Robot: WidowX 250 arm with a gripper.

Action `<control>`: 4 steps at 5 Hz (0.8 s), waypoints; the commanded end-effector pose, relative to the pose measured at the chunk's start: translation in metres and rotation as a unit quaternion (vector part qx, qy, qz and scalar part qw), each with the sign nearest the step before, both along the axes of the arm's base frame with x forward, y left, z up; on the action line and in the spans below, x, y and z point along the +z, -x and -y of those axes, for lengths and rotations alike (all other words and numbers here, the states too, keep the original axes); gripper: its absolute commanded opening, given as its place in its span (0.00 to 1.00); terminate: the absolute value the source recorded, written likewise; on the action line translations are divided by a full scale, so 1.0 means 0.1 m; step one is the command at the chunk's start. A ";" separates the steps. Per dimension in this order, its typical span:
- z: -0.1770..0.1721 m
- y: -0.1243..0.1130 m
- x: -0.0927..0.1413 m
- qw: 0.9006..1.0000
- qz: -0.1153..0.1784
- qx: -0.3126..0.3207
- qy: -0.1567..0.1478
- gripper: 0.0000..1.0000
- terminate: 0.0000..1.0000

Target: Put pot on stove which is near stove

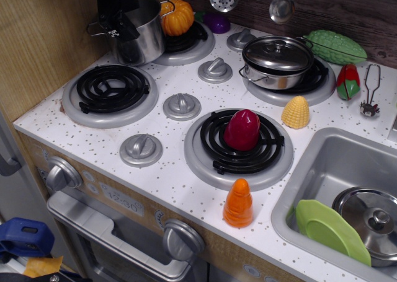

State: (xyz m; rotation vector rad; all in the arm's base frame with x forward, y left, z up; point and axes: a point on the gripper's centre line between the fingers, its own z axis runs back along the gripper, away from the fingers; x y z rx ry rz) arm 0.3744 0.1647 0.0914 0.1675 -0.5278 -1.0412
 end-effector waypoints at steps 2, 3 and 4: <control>-0.02 -0.04 -0.04 1.000 0.004 -0.007 0.005 1.00 0.00; -0.05 -0.10 -0.10 1.000 0.008 -0.016 0.013 1.00 0.00; -0.08 -0.14 -0.17 0.999 0.006 -0.016 0.032 1.00 0.00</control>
